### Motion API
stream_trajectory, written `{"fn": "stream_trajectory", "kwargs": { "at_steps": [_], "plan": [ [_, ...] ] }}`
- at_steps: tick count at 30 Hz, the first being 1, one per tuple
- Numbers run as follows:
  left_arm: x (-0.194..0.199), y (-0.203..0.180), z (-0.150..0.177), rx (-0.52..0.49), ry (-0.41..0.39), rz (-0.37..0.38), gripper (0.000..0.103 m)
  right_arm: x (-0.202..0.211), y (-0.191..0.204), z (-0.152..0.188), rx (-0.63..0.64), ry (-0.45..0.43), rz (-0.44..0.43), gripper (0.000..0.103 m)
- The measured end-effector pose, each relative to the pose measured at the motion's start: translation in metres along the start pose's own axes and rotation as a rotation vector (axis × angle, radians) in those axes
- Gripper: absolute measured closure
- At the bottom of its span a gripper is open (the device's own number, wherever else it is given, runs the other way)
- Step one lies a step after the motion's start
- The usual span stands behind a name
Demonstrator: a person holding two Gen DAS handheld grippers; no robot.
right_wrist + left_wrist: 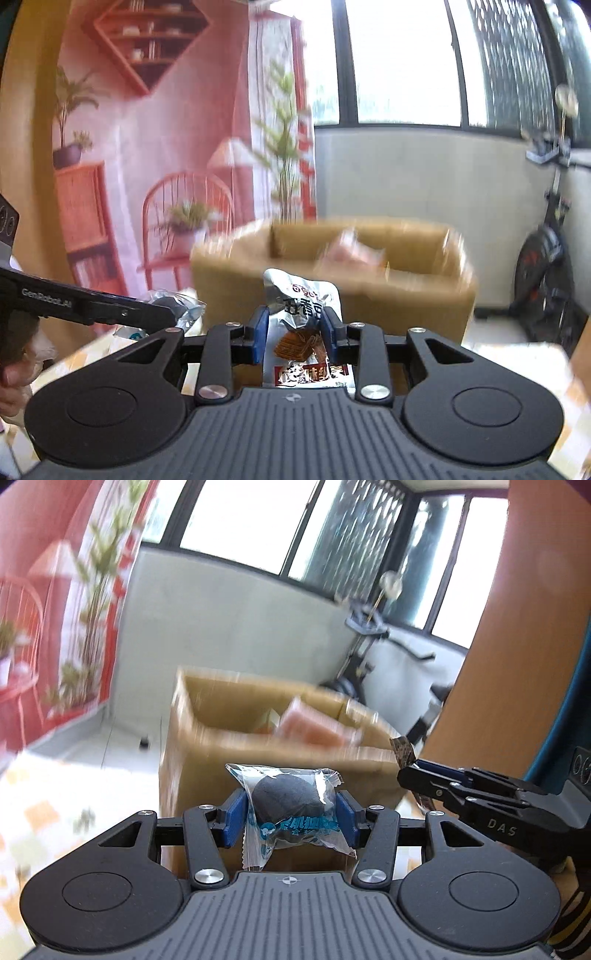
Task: Organize snacks
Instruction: 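Lift tofu pouch with right tool while left tool lifts dark packet over box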
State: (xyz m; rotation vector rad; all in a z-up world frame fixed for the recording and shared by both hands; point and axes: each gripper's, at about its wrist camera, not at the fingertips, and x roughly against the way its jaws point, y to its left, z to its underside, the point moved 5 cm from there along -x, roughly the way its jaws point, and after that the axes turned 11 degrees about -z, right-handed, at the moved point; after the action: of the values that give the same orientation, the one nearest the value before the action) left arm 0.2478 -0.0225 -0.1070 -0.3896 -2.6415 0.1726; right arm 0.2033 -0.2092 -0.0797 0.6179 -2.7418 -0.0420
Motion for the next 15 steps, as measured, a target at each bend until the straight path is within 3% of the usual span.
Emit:
{"fn": "stream_trajectory", "kwargs": {
  "at_steps": [7, 15],
  "plan": [
    [-0.043, -0.017, -0.058, -0.023, -0.073, -0.020, 0.048, -0.019, -0.031, -0.052, 0.063, -0.095, 0.063, 0.071],
    [-0.094, -0.022, -0.070, -0.044, -0.005, -0.077, 0.048, -0.050, -0.084, -0.054, -0.016, -0.086, 0.136, 0.071]
  ]
}}
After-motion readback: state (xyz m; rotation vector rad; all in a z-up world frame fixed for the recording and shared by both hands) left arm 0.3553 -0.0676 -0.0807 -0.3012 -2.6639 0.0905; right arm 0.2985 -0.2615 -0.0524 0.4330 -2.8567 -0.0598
